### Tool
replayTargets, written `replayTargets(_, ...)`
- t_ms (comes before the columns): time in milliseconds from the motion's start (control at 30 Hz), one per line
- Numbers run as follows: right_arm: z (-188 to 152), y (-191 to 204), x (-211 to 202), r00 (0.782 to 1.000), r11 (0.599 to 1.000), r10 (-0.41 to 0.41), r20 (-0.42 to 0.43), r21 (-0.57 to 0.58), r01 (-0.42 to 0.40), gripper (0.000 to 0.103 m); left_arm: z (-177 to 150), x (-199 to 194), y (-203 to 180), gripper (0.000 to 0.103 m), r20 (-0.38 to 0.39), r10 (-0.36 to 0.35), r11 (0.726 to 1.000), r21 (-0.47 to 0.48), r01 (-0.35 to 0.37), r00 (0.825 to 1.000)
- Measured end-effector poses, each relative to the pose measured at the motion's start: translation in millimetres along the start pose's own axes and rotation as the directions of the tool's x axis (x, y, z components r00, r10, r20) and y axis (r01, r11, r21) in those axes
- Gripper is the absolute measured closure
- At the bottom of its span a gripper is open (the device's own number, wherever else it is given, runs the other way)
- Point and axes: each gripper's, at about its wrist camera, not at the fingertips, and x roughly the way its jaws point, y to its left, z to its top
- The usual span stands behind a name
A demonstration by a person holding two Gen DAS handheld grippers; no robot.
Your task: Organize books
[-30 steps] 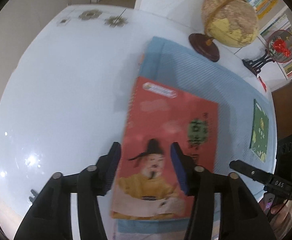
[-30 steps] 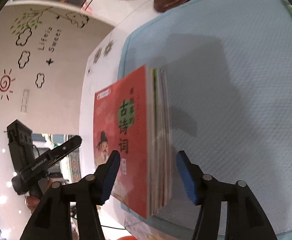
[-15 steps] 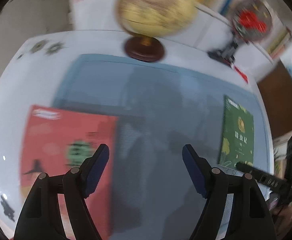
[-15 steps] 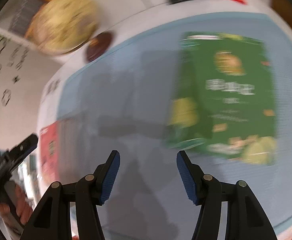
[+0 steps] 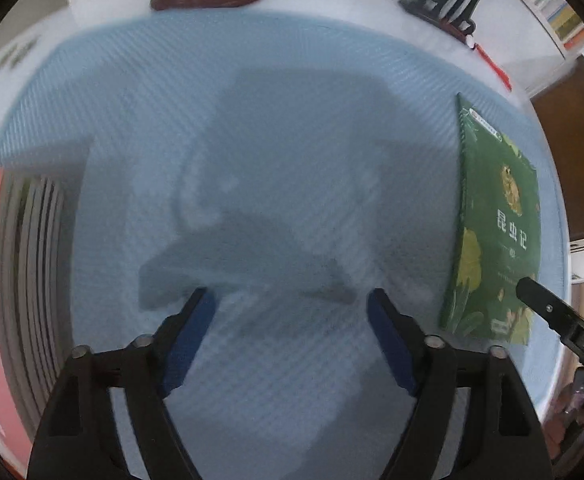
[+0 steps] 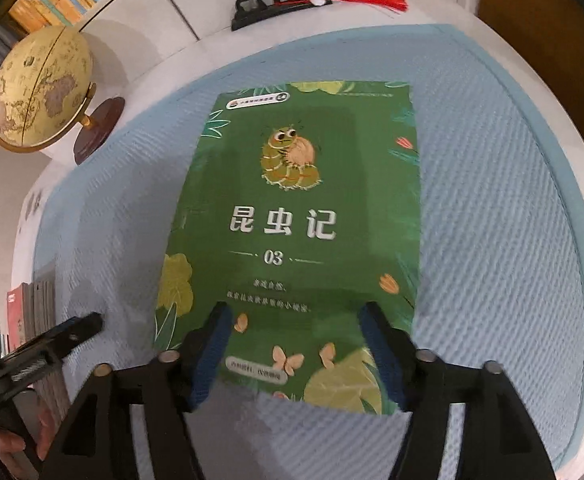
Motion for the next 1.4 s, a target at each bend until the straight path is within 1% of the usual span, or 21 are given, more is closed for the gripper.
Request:
replayTargets(33, 1, 1, 1, 1.000, 1.000, -0.002, 0.004, -0.007, 0.002, 0.028, 1, 0, -8, 0.023, 0.014, 0.007, 0.999, 0.032, -0.007, 1.000)
replayTargets(67, 2, 5, 4, 1.000, 1.000, -0.007, 0.006, -0.027, 0.008, 0.026, 2, 2, -13, 0.022, 0.008, 0.011, 0.998, 0.055, -0.012, 1.000)
replayTargets(133, 3, 13, 8, 0.999, 0.997, -0.031, 0.007, -0.074, 0.032, 0.025, 3, 6, -25, 0.021, 0.025, 0.059, 0.991, 0.117, -0.062, 0.998)
replayTargets(200, 2, 20, 14, 0.999, 0.993, -0.047, 0.006, -0.107, 0.047, 0.019, 1, 7, -34, 0.020, 0.048, 0.072, 0.984, 0.160, -0.079, 0.996)
replayTargets(267, 0, 23, 17, 0.998, 0.990, -0.054, 0.014, -0.127, 0.055, 0.014, -2, 6, -40, 0.020, 0.067, 0.071, 0.979, 0.185, -0.082, 0.995)
replayTargets(333, 1, 28, 20, 0.998, 0.989, -0.065, 0.018, -0.128, 0.067, 0.013, -6, 6, -41, 0.017, 0.085, 0.064, 0.977, 0.196, -0.080, 0.994)
replayTargets(400, 2, 32, 23, 0.997, 0.989, -0.070, 0.022, -0.126, 0.073, 0.007, -12, 4, -41, 0.015, 0.102, 0.052, 0.974, 0.213, -0.073, 0.993)
replayTargets(467, 10, 45, 33, 0.997, 0.989, -0.069, 0.025, -0.128, 0.072, 0.001, -15, 3, -41, 0.013, 0.109, 0.049, 0.970, 0.233, -0.074, 0.993)
replayTargets(500, 11, 49, 36, 0.997, 0.988, -0.077, 0.023, -0.133, 0.080, 0.001, -16, 3, -41, 0.012, 0.106, 0.047, 0.969, 0.237, -0.072, 0.993)
replayTargets(567, 13, 55, 39, 0.994, 0.983, -0.109, 0.012, -0.145, 0.110, 0.001, -15, 4, -45, 0.006, 0.102, 0.050, 0.968, 0.239, -0.073, 0.994)
replayTargets(633, 15, 58, 42, 0.993, 0.982, -0.121, 0.009, -0.148, 0.122, 0.001, -13, 10, -48, 0.003, 0.100, 0.061, 0.964, 0.251, -0.085, 0.993)
replayTargets(767, 19, 63, 46, 0.994, 0.984, -0.113, 0.008, -0.138, 0.113, 0.000, -12, 13, -49, 0.001, 0.107, 0.063, 0.965, 0.245, -0.088, 0.992)
replayTargets(1000, 13, 53, 39, 0.996, 0.986, -0.088, 0.011, -0.144, 0.089, 0.000, -5, 20, -52, 0.001, 0.090, 0.073, 0.964, 0.251, -0.093, 0.993)
replayTargets(1167, 6, 35, 27, 0.999, 0.993, -0.035, 0.025, -0.108, 0.038, 0.000, 0, 23, -54, 0.000, 0.072, 0.089, 0.964, 0.243, -0.104, 0.993)
replayTargets(1333, -2, 14, 16, 1.000, 0.999, -0.005, 0.020, -0.053, 0.006, 0.000, 4, 25, -56, 0.000, 0.064, 0.096, 0.963, 0.245, -0.109, 0.993)
replayTargets(1400, -6, -6, 8, 1.000, 1.000, 0.010, 0.027, -0.010, -0.010, 0.000, 10, 27, -56, 0.000, 0.030, 0.100, 0.963, 0.249, -0.104, 0.995)
